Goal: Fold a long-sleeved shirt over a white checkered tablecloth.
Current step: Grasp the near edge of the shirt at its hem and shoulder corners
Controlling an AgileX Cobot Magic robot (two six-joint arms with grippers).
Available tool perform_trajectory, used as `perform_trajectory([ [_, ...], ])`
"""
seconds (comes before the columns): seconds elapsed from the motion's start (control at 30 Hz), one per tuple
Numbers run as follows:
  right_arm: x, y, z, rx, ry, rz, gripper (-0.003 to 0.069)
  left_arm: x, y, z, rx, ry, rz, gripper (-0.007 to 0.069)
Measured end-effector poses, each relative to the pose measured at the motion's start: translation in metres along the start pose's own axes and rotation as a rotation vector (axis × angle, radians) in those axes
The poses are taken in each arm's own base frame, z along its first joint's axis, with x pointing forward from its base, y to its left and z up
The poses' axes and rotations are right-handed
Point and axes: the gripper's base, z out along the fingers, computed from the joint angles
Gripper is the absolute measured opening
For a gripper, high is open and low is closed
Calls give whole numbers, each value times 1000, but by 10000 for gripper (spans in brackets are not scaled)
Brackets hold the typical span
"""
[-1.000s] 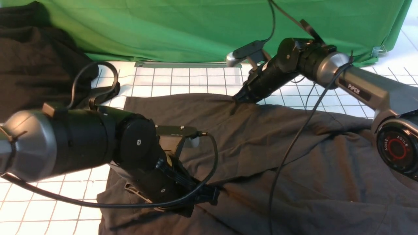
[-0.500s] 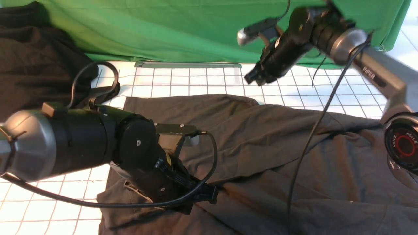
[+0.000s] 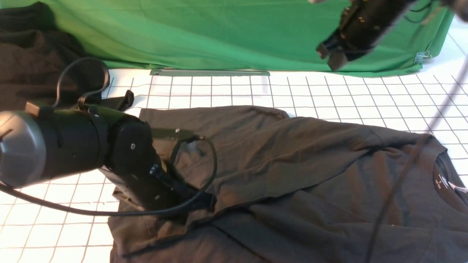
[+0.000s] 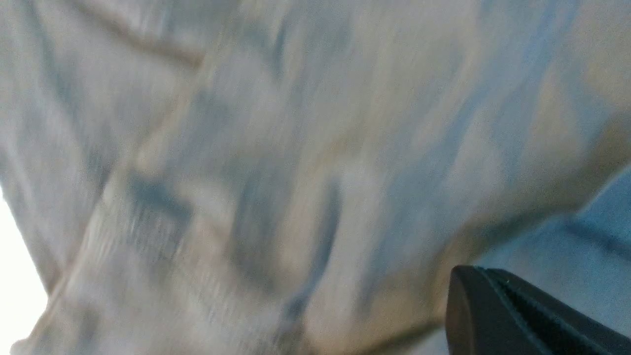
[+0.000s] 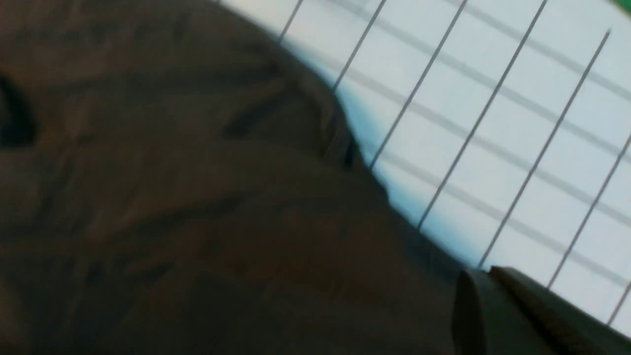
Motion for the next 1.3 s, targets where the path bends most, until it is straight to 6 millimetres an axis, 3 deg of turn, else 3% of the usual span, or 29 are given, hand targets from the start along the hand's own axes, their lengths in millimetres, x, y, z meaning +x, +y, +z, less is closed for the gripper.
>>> perform_trajectory([
  [0.03,2,1,-6,1,-3,-2,-2,-1,0,0,2,-6,-6,-4],
  [0.07,20,6,-12,-12,46,-14,-4,-7,-2,0,21,-79,-17,-4],
  [0.13,30,9,-21,-15,58,-19,-4,-11,-3,0,28,-108,-19,-4],
  [0.2,53,15,-28,-25,104,-17,-3,-13,-3,8,30,-113,-25,-4],
  [0.33,79,23,-50,-19,87,-29,-2,0,-5,36,30,35,-4,-4],
  [0.43,91,28,-74,2,46,-44,-2,10,-18,38,64,89,72,-4],
  [0.5,99,31,-98,17,11,-51,-2,23,-28,32,84,134,108,-4],
  [0.6,109,34,-124,31,-27,-48,-2,35,-25,20,88,150,106,-4],
  [0.63,117,35,-139,42,-55,-40,-2,40,-23,4,98,120,102,-4],
  [0.7,126,36,-150,53,-77,-29,-2,51,-19,-4,98,117,88,-4],
  [0.73,141,40,-163,62,-97,-15,-2,67,-12,-26,103,97,53,-4],
  [0.77,144,41,-164,62,-100,-13,-2,69,-11,-27,100,98,51,-4],
  [0.8,159,46,-171,63,-107,-10,-2,87,-3,-40,85,131,18,-4],
  [0.87,179,52,-167,40,-77,-2,-2,118,10,-50,29,249,-38,-4],
  [0.93,188,55,-163,18,-59,6,-2,129,15,-54,2,303,-51,-4],
  [1.0,205,61,-146,-46,0,11,-2,146,23,-62,-50,384,-73,-2],
  [1.17,225,68,-113,-154,91,14,-2,149,27,-68,-71,375,-83,32],
  [1.3,233,69,-100,-168,119,25,-2,153,29,-63,-90,411,-93,124],
])
